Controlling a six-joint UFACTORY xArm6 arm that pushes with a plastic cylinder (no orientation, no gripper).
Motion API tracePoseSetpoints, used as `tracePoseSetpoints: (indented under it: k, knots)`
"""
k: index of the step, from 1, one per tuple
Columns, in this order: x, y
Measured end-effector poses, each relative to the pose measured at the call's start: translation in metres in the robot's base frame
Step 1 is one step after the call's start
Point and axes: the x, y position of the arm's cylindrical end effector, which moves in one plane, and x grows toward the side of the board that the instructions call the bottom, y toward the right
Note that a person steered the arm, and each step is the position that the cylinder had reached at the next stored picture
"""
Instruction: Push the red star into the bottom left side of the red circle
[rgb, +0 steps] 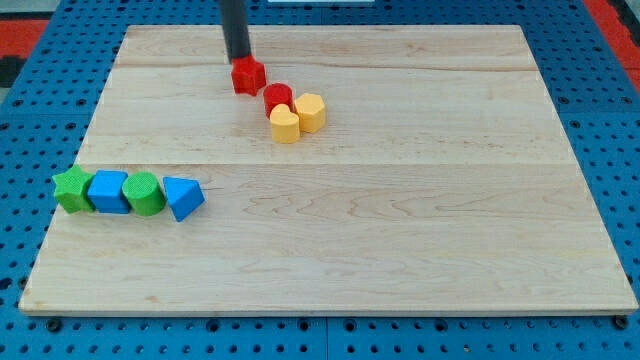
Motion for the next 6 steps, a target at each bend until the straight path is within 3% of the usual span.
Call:
tracePoseSetpoints:
  k: [1, 2, 3, 6]
  knots:
    - [0.016, 0.000]
    - [-0.025, -0.001]
    - [-0.019, 0.061]
    - [0.049, 0.020]
